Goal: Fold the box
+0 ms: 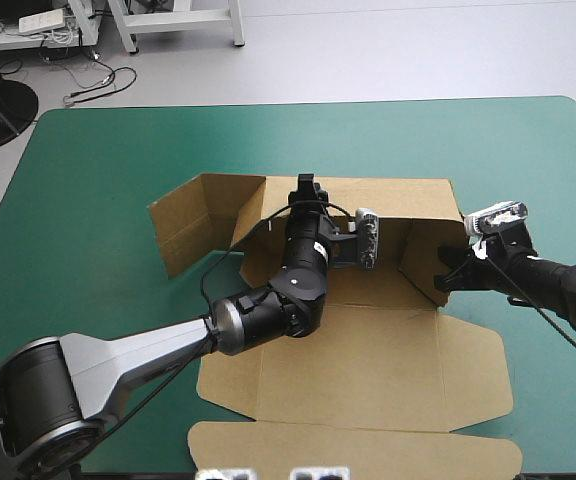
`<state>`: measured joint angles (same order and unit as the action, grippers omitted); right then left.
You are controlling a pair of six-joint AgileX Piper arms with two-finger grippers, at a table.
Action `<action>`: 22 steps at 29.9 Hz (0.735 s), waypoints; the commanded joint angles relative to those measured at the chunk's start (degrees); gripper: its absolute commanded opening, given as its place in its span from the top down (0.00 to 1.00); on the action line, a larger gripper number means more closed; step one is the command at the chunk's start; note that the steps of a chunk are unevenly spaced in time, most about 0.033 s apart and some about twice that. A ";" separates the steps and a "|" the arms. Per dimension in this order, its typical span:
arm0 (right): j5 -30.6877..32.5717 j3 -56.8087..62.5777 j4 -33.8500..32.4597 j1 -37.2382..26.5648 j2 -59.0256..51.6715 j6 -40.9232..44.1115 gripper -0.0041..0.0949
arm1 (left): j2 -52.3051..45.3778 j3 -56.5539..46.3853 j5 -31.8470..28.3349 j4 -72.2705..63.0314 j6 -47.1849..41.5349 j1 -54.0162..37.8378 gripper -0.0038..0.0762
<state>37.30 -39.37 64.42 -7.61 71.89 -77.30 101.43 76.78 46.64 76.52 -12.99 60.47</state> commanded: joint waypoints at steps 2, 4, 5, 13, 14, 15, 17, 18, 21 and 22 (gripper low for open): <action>4.67 -1.51 2.16 -0.02 -0.79 0.30 0.96 | -5.05 3.19 2.22 3.92 -1.44 3.45 0.43; 4.67 -1.51 2.16 -0.02 -0.79 0.30 0.96 | -6.52 3.96 2.22 3.90 -1.58 5.13 0.44; 4.56 -1.51 2.16 -0.02 -0.79 0.30 0.96 | -7.20 4.21 2.22 3.90 -1.58 5.78 0.45; 4.45 -1.51 2.16 -0.02 -0.79 0.30 0.96 | -13.06 4.34 5.06 3.62 -1.96 11.59 0.47; 4.34 -1.51 2.16 -0.02 -0.79 0.33 0.96 | -13.65 4.34 5.06 3.62 -2.73 11.90 0.51; 4.34 -1.51 2.16 -0.02 -0.79 0.46 0.96 | -14.59 4.34 4.42 3.62 -4.05 12.11 0.58; 4.34 -1.51 2.11 -0.02 -0.79 0.46 0.96 | -15.80 4.34 3.38 3.62 -5.72 12.11 0.74; 4.34 -1.51 2.11 -0.02 -0.79 0.46 0.96 | -16.63 4.34 2.79 4.31 -6.51 11.81 0.88; 4.34 -1.51 1.73 -0.02 -0.79 0.79 0.96 | -18.43 4.48 1.38 5.31 -8.05 10.41 0.95; 4.18 -1.51 1.29 -0.02 -0.79 1.32 0.96 | -18.89 4.48 1.02 5.11 -8.40 10.26 0.95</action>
<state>39.92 -39.37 64.79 -7.61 72.31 -76.69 86.37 79.24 48.86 78.03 -19.17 71.33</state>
